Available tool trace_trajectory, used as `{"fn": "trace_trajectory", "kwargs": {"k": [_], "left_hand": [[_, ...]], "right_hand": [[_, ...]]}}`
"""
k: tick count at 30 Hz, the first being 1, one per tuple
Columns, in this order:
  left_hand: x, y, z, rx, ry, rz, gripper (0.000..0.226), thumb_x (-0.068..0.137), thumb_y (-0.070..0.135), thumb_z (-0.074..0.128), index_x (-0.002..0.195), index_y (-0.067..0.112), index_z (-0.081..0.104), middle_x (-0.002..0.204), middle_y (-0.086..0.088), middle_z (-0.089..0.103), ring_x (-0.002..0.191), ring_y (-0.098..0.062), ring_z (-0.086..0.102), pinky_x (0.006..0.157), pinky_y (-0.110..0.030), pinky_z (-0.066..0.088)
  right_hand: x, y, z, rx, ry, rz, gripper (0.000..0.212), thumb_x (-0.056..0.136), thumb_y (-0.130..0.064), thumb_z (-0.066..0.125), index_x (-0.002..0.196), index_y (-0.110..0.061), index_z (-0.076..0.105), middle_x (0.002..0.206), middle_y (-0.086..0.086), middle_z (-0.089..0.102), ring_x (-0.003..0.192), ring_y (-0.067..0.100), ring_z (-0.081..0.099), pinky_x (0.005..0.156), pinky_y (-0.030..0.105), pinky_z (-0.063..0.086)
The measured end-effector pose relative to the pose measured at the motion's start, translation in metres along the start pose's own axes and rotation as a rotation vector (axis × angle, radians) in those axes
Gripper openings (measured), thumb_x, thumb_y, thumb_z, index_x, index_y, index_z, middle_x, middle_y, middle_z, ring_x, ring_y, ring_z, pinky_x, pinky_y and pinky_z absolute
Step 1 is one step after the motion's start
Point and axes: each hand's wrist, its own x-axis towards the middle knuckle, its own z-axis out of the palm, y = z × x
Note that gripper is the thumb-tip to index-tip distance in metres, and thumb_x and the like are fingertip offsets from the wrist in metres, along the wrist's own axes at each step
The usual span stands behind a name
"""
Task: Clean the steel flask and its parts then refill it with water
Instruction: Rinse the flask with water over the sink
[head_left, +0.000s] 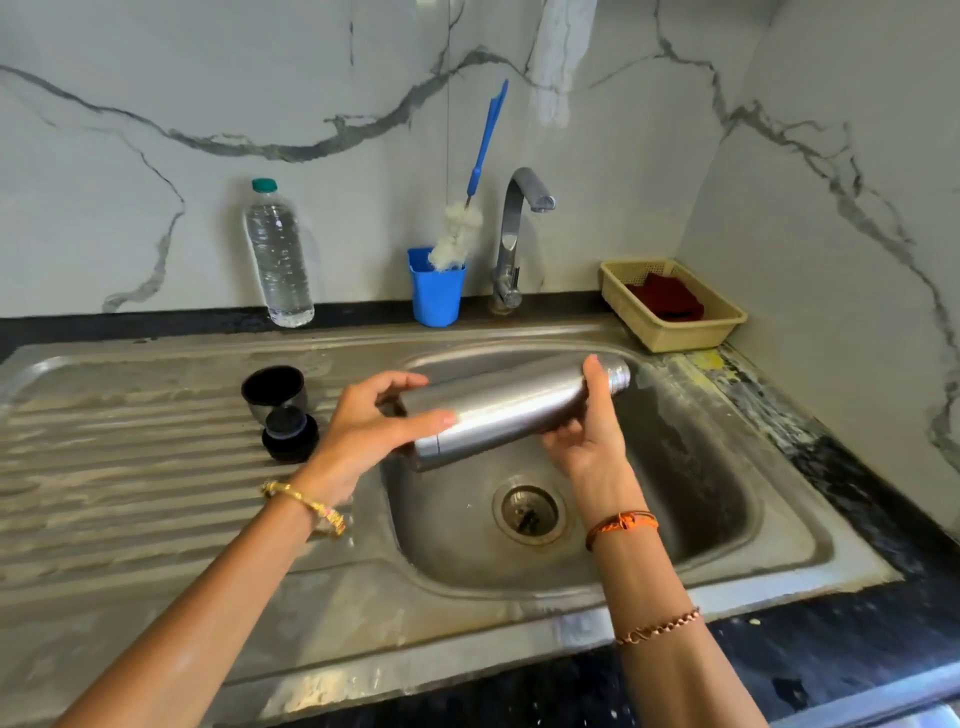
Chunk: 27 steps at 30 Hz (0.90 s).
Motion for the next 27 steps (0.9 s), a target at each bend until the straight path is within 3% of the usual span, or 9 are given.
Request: {"fn": "trace_trajectory", "kwargs": {"k": [4, 8, 10, 14, 19, 22, 24, 27], "left_hand": [[-0.004, -0.005, -0.004, 0.037, -0.195, 0.045, 0.084, 0.026, 0.045, 0.083, 0.105, 0.035, 0.056, 0.112, 0.006, 0.057, 0.103, -0.007, 0.056, 0.08, -0.018, 0.047], [-0.004, -0.007, 0.012, 0.111, -0.266, 0.057, 0.083, 0.034, 0.041, 0.082, 0.109, 0.04, 0.047, 0.117, 0.007, 0.052, 0.107, -0.015, 0.055, 0.08, -0.025, 0.053], [-0.008, -0.01, 0.02, 0.12, -0.198, 0.112, 0.083, 0.035, 0.043, 0.083, 0.109, 0.041, 0.046, 0.113, 0.008, 0.055, 0.105, -0.016, 0.057, 0.078, -0.025, 0.053], [-0.023, -0.014, 0.023, 0.099, 0.105, 0.181, 0.078, 0.038, 0.045, 0.081, 0.109, 0.038, 0.048, 0.109, 0.01, 0.06, 0.102, -0.007, 0.058, 0.086, -0.022, 0.048], [-0.044, -0.012, 0.001, 0.14, 0.392, 0.268, 0.079, 0.036, 0.049, 0.078, 0.109, 0.036, 0.049, 0.102, 0.012, 0.063, 0.093, -0.003, 0.062, 0.076, -0.013, 0.048], [-0.054, -0.013, -0.019, 0.2, 0.509, 0.264, 0.086, 0.037, 0.05, 0.076, 0.115, 0.024, 0.054, 0.1, 0.005, 0.065, 0.088, -0.008, 0.064, 0.073, -0.021, 0.052], [-0.057, -0.015, -0.031, 0.207, 0.579, 0.25, 0.08, 0.037, 0.047, 0.077, 0.11, 0.025, 0.053, 0.093, 0.011, 0.064, 0.084, -0.004, 0.063, 0.069, -0.016, 0.052], [-0.059, -0.02, -0.053, 0.183, 0.653, 0.209, 0.074, 0.046, 0.016, 0.091, 0.109, 0.02, 0.053, 0.089, 0.013, 0.06, 0.081, -0.003, 0.061, 0.065, -0.01, 0.05]], "right_hand": [[-0.021, -0.023, 0.026, -0.319, -0.132, -0.238, 0.032, 0.075, -0.027, 0.074, 0.092, -0.008, 0.055, 0.101, 0.011, 0.064, 0.094, 0.021, 0.063, 0.084, 0.034, 0.053], [-0.044, -0.027, 0.046, -0.589, -0.35, -0.529, 0.021, 0.071, -0.019, 0.076, 0.087, -0.015, 0.063, 0.086, 0.002, 0.068, 0.078, 0.015, 0.065, 0.068, 0.024, 0.056], [-0.052, -0.022, 0.05, -0.721, -0.458, -0.68, 0.023, 0.068, -0.017, 0.08, 0.086, -0.021, 0.065, 0.082, -0.002, 0.07, 0.076, 0.012, 0.067, 0.071, 0.027, 0.057], [-0.059, 0.004, 0.046, -0.904, -0.704, -0.833, 0.05, 0.055, -0.034, 0.082, 0.1, -0.021, 0.066, 0.091, -0.003, 0.072, 0.084, 0.013, 0.069, 0.077, 0.03, 0.057], [-0.06, 0.045, 0.055, -0.867, -0.881, -0.742, 0.053, 0.051, -0.024, 0.087, 0.098, -0.027, 0.063, 0.089, -0.008, 0.072, 0.086, 0.013, 0.069, 0.078, 0.027, 0.055], [-0.062, 0.063, 0.067, -0.873, -0.953, -0.634, 0.05, 0.057, -0.011, 0.084, 0.1, -0.024, 0.062, 0.087, -0.012, 0.07, 0.085, 0.004, 0.067, 0.074, 0.018, 0.051], [-0.063, 0.075, 0.078, -0.942, -0.994, -0.624, 0.056, 0.056, -0.019, 0.084, 0.108, -0.022, 0.062, 0.09, -0.012, 0.07, 0.087, 0.002, 0.066, 0.075, 0.016, 0.05], [-0.065, 0.097, 0.098, -1.11, -1.031, -0.646, 0.074, 0.052, -0.04, 0.081, 0.12, -0.023, 0.058, 0.102, -0.009, 0.069, 0.095, 0.005, 0.065, 0.087, 0.026, 0.052]]}}
